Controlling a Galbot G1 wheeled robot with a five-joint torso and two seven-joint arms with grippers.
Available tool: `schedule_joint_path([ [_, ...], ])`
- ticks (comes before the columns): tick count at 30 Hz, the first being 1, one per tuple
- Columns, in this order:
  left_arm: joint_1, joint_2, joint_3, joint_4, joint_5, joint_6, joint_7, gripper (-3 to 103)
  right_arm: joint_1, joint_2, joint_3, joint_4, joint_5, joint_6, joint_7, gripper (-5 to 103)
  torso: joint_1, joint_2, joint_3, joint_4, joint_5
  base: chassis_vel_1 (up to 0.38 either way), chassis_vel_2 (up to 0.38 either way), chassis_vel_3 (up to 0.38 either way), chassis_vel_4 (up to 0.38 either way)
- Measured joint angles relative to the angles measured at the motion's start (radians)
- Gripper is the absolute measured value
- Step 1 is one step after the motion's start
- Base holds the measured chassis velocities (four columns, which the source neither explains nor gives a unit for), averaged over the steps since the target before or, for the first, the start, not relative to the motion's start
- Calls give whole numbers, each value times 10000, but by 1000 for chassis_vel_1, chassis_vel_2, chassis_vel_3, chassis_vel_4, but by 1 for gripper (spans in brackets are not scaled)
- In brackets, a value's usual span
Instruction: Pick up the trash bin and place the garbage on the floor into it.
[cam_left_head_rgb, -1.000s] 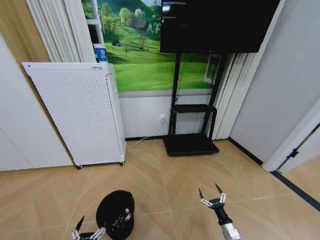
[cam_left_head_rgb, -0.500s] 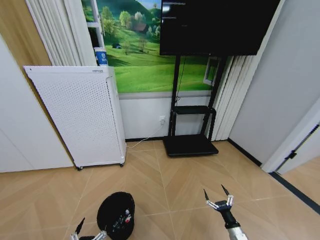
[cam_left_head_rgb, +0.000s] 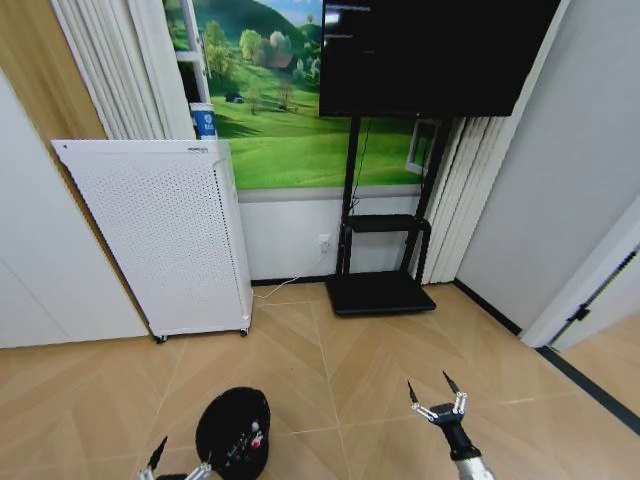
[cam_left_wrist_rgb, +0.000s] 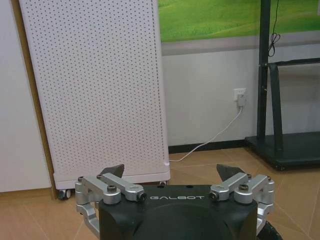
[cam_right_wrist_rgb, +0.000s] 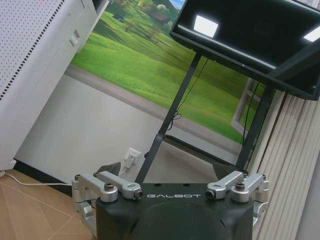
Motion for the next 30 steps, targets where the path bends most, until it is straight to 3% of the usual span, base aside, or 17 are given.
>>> schedule_joint_path([
  [30, -488, -72, 290, 391, -36, -142, -141, 100, 244, -58, -145, -157, -82, 18, -85, 100, 452, 1250, 797, 0, 0, 0, 0, 0, 0],
])
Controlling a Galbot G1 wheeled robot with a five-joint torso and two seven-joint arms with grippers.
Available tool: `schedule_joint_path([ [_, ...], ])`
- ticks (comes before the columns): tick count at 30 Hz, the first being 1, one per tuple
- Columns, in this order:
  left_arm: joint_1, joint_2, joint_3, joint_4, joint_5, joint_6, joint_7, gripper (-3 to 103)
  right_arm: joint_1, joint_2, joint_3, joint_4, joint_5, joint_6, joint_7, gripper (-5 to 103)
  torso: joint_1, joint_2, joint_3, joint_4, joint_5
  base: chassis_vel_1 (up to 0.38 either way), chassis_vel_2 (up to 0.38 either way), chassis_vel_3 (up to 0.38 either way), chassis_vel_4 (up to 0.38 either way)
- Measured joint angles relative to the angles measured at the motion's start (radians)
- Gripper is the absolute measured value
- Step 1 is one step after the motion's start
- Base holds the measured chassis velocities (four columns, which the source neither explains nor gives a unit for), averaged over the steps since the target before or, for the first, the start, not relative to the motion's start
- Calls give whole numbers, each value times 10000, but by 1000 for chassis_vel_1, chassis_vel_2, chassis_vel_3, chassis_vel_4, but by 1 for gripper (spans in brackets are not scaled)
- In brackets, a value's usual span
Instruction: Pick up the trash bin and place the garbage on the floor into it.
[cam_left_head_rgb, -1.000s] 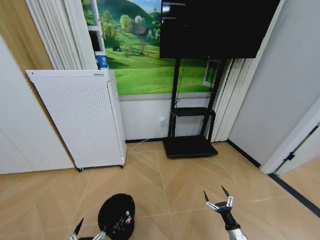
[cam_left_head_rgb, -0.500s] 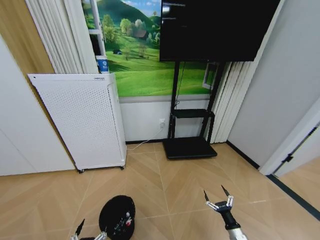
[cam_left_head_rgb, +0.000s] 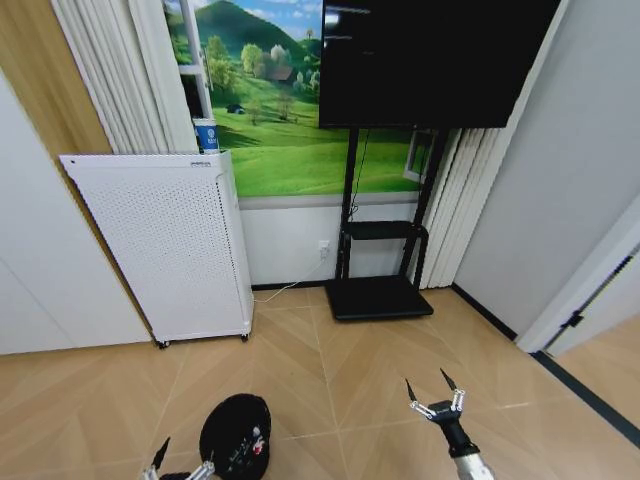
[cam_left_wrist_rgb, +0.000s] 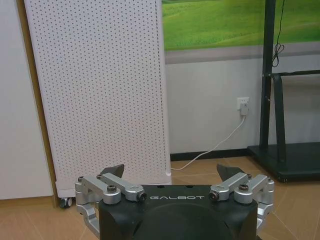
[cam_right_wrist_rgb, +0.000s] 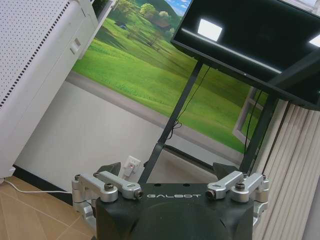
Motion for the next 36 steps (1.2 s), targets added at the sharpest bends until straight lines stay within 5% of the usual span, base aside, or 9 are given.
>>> schedule_joint_path([
  [20, -219, 83, 96, 168, -40, -75, -53, 100, -275, -97, 170, 206, 424, 13, -524, 100, 10, 34, 29, -1, 0, -24, -20, 17, 15],
  [36, -378, 34, 324, 367, 20, -124, -54, 100, -732, 117, 553, 360, 79, 26, -423, 100, -8, -9, 1, -2, 3, -186, -264, 181, 262],
])
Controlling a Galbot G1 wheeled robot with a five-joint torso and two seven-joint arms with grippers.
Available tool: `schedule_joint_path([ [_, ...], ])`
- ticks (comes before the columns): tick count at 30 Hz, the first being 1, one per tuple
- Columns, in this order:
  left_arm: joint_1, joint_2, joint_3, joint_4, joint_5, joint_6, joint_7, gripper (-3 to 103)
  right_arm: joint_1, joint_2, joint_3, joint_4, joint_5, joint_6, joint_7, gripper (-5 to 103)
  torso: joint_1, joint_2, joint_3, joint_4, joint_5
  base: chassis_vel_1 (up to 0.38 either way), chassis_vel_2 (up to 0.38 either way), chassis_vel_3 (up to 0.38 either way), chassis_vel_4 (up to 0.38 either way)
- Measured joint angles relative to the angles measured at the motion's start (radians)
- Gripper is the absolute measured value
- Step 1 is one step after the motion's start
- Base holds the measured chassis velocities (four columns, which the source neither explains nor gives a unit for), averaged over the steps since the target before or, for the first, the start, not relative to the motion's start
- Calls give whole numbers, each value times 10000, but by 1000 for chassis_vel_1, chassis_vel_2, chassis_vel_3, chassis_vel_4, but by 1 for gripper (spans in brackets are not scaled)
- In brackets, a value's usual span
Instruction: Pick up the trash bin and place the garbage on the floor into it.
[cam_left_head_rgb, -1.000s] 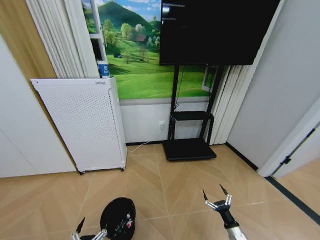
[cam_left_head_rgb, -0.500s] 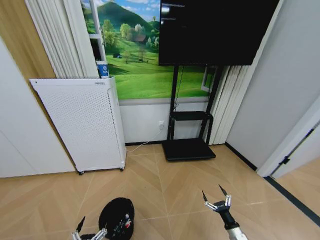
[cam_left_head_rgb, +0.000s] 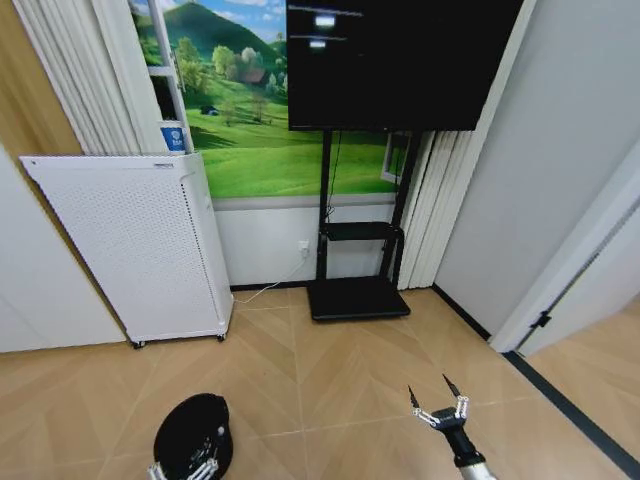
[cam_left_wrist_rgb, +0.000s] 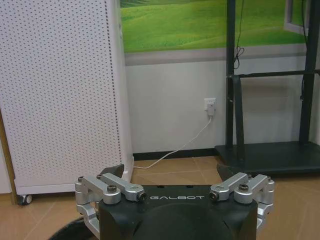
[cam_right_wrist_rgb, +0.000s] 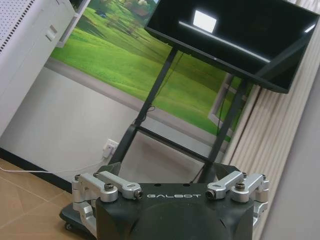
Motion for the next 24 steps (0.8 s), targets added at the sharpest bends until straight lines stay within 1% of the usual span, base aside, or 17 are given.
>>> schedule_joint_path([
  [1, 0, 0, 0, 0, 0, 0, 0, 100, 0, 0, 0, 0, 0, 0, 0, 100, 0, 0, 0, 0, 0, -139, -432, 140, 402],
  [2, -13, 4, 6, 3, 0, 0, 0, 100, -12, 5, 62, 21, -149, 1, 66, 100, -1, -3, -1, 0, -12, -139, -472, 99, 432],
  [3, -23, 3, 17, 4, 0, -2, 0, 100, -44, 20, 71, 44, -290, 1, 134, 100, -1, -5, -2, 3, 9, -95, -472, 74, 443],
  [5, -26, 4, 16, 5, -3, -1, -10, 100, -67, 52, 71, 74, -391, 1, 183, 100, -4, -5, -7, 2, 11, -88, -452, 74, 430],
  [6, -28, 0, 28, 6, -4, -1, -8, 100, -87, 94, 78, 115, -535, 2, 267, 100, -7, -5, -8, 3, -13, -44, -371, 80, 417],
  [7, -28, 0, 28, 6, -4, -1, -8, 100, -87, 94, 78, 115, -535, 2, 267, 100, -7, -5, -8, 3, -13, -44, -371, 80, 417],
  [8, -22, -5, 28, 5, -3, 0, -8, 100, -114, 140, 80, 127, -709, 2, 321, 100, -10, -6, -10, -2, 1, -44, -241, 47, 264],
  [10, -6, -11, 29, 3, 0, -2, -8, 100, -152, 165, 103, 128, -880, 1, 372, 100, -9, -9, -9, -2, 7, -28, -241, 27, 162],
  [12, 19, -22, 27, 1, 5, -6, -8, 100, -240, 187, 151, 135, -1064, 1, 443, 100, -9, -12, -11, 4, -6, 3, -54, 4, 9],
  [13, 34, -26, 17, 1, 22, -17, -9, 100, -267, 214, 220, 134, -1362, 2, 591, 100, -9, -15, -10, 6, -5, 0, 0, 0, 0],
  [14, 34, -26, 17, 1, 22, -17, -9, 100, -267, 214, 220, 134, -1362, 2, 591, 100, -9, -15, -10, 6, -5, 0, 0, 0, 0],
  [16, 68, -47, 7, -5, 82, -50, -8, 100, -339, 262, 356, 135, -1763, 2, 818, 100, -4, -20, -9, 5, -5, 42, 87, -24, -31],
  [17, 81, -56, 6, -16, 104, -56, -6, 100, -391, 265, 396, 159, -1792, 2, 859, 100, -2, -21, -9, 0, -7, 46, 86, -48, -57],
  [21, 115, -68, 4, -46, 146, -76, 5, 100, -517, 266, 487, 255, -1772, 2, 891, 100, -1, -23, -10, 1, -2, 69, 0, -75, -30],
  [24, 146, -68, -10, -52, 173, -105, 18, 100, -657, 257, 616, 294, -1733, 2, 888, 100, -1, -23, -12, 3, -4, 132, -66, -140, 103],
])
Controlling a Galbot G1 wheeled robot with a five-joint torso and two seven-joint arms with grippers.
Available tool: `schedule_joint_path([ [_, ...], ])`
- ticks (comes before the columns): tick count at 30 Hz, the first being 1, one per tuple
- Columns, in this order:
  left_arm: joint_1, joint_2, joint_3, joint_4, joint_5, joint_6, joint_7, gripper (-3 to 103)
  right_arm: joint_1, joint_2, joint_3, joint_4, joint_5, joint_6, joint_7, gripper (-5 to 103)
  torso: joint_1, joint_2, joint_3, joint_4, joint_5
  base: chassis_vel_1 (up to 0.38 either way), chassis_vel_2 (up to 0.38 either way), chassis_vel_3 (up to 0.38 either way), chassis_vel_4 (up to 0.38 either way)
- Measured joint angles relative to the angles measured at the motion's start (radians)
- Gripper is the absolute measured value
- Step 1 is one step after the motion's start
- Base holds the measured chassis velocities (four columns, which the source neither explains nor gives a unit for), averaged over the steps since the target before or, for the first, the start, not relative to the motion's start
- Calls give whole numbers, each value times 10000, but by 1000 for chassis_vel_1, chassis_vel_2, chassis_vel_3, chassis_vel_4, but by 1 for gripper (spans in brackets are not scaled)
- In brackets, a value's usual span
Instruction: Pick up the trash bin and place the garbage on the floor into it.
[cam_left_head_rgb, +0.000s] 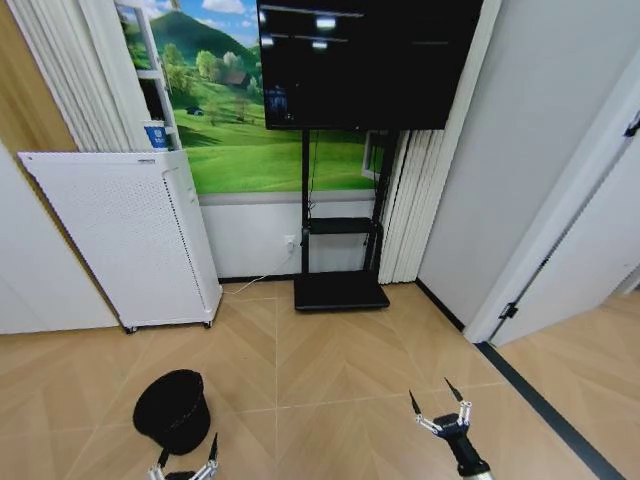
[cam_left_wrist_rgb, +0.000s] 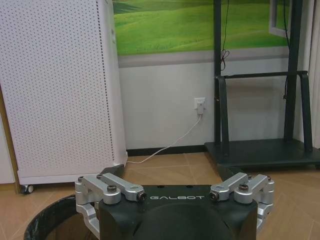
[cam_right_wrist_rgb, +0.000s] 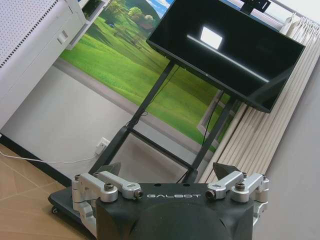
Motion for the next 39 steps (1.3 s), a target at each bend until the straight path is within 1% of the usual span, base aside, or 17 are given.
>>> schedule_joint_path([
  [4, 41, 0, -1, -5, 29, -34, 25, 100, -217, 26, 186, 0, 91, 0, -13, 100, -5, 0, -3, -2, 0, 194, -188, -184, 179],
  [7, 32, 0, 13, -6, 46, -38, 27, 100, -274, 71, 296, -9, -27, 0, -5, 100, -7, 0, -5, -2, 6, 228, -209, -226, 212],
  [10, 17, -7, 63, -2, 87, -38, 32, 100, -394, 108, 376, 29, -68, 0, 41, 100, -7, -1, -5, -1, -5, 263, -244, -234, 269],
  [11, 15, -16, 83, -10, 111, -39, 39, 100, -461, 119, 432, 79, -78, 0, 59, 100, -8, -1, -6, -1, 6, 272, -278, -259, 289],
  [14, 23, -19, 89, -37, 128, -39, 45, 100, -517, 119, 517, 122, -112, 0, 69, 100, -8, -2, -6, -2, 1, 272, -281, -293, 297],
  [20, 86, -14, 61, -86, 150, -39, 64, 100, -592, 134, 602, 229, -154, 0, 92, 100, -8, -4, -6, -1, -2, 333, -340, -346, 334],
  [23, 94, -32, 68, -76, 191, -47, 67, 100, -630, 179, 608, 241, -200, 0, 107, 100, -11, -4, -9, -1, 5, 367, -360, -374, 369],
  [24, 88, -54, 102, -32, 224, -54, 67, 100, -667, 217, 610, 257, -315, 0, 194, 100, -8, -5, -6, 0, -6, 402, -376, -352, 373],
  [25, 88, -54, 102, -32, 224, -54, 67, 100, -667, 217, 610, 257, -315, 0, 194, 100, -8, -5, -6, 0, -6, 402, -376, -352, 373],
  [27, 61, -76, 149, -3, 269, -55, 73, 100, -722, 260, 619, 257, -442, 0, 304, 100, -10, -5, -8, -2, 4, 377, -377, -355, 358],
  [29, 56, -85, 170, -2, 276, -56, 76, 100, -747, 269, 633, 257, -460, 0, 329, 100, -10, -5, -8, -1, 3, 364, -375, -366, 364],
  [30, 52, -91, 195, -1, 279, -55, 82, 100, -774, 271, 656, 255, -465, 1, 354, 100, -9, -5, -8, -3, -5, 346, -342, -356, 364],
  [31, 42, -93, 201, 5, 284, -55, 83, 100, -783, 274, 664, 250, -469, 0, 372, 100, -10, -6, -8, -2, 5, 346, -341, -373, 348],
  [35, 29, -101, 231, 28, 295, -51, 82, 100, -791, 306, 679, 236, -515, 1, 445, 100, -10, -5, -8, -1, -3, 339, -344, -348, 351],
  [36, 29, -101, 231, 28, 295, -51, 82, 100, -791, 306, 679, 236, -515, 1, 445, 100, -10, -5, -8, -1, -3, 314, -352, -305, 330],
  [37, 29, -109, 250, 42, 300, -50, 84, 100, -818, 320, 677, 238, -520, 0, 463, 100, -13, -5, -10, -2, 5, 260, -287, -305, 246],
  [39, 18, -116, 259, 62, 305, -51, 82, 100, -825, 336, 669, 240, -534, 0, 467, 100, -13, -4, -10, -3, 4, 260, -185, -265, 246],
])
